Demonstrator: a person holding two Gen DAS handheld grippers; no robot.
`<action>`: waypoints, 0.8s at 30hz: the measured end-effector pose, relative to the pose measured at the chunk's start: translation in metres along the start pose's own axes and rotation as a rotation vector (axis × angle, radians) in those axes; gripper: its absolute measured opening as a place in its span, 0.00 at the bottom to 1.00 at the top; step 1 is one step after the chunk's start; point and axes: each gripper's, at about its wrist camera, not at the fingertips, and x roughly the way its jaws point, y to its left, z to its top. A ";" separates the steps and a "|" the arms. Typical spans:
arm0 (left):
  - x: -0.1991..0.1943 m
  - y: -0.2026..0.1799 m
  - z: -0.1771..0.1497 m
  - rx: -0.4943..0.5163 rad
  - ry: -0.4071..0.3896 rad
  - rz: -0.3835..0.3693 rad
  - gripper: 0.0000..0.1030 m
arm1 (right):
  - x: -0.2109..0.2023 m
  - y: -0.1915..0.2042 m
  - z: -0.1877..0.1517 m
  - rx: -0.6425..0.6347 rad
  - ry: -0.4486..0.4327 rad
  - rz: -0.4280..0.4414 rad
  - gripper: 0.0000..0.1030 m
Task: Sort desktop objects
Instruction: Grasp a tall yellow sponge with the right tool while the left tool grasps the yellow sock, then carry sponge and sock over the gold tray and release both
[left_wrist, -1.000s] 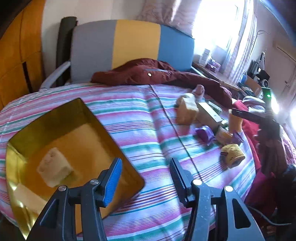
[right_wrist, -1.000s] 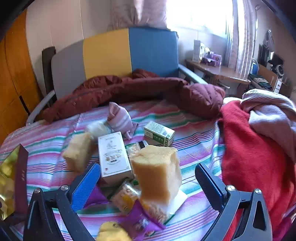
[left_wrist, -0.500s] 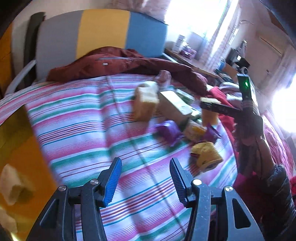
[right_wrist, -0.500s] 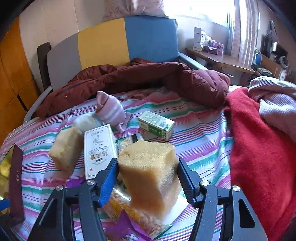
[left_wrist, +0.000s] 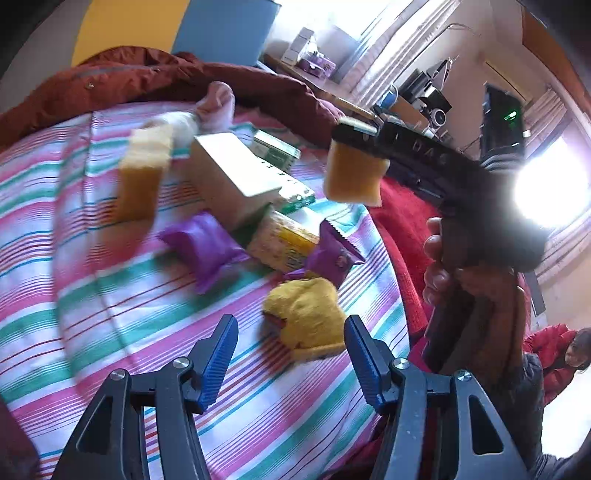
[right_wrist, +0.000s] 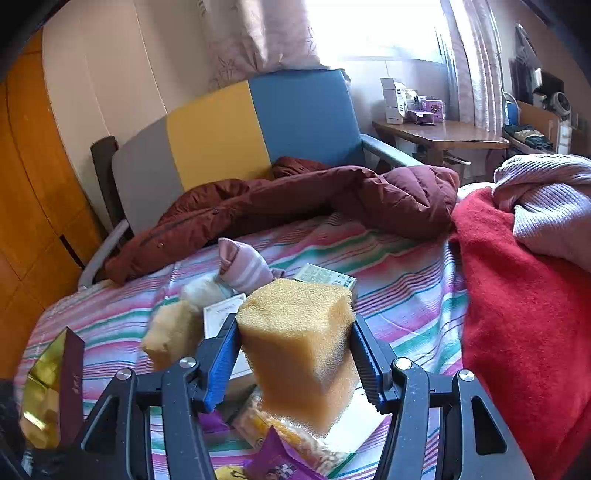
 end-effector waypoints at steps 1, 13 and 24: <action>0.007 -0.004 0.001 0.012 0.008 -0.005 0.59 | -0.001 0.000 0.001 0.001 -0.006 0.007 0.57; 0.059 -0.016 -0.007 0.127 0.069 0.078 0.46 | -0.004 -0.001 0.005 0.003 -0.022 0.065 0.57; 0.000 0.017 -0.023 0.064 -0.020 0.133 0.40 | -0.006 0.007 0.002 -0.032 -0.021 0.110 0.57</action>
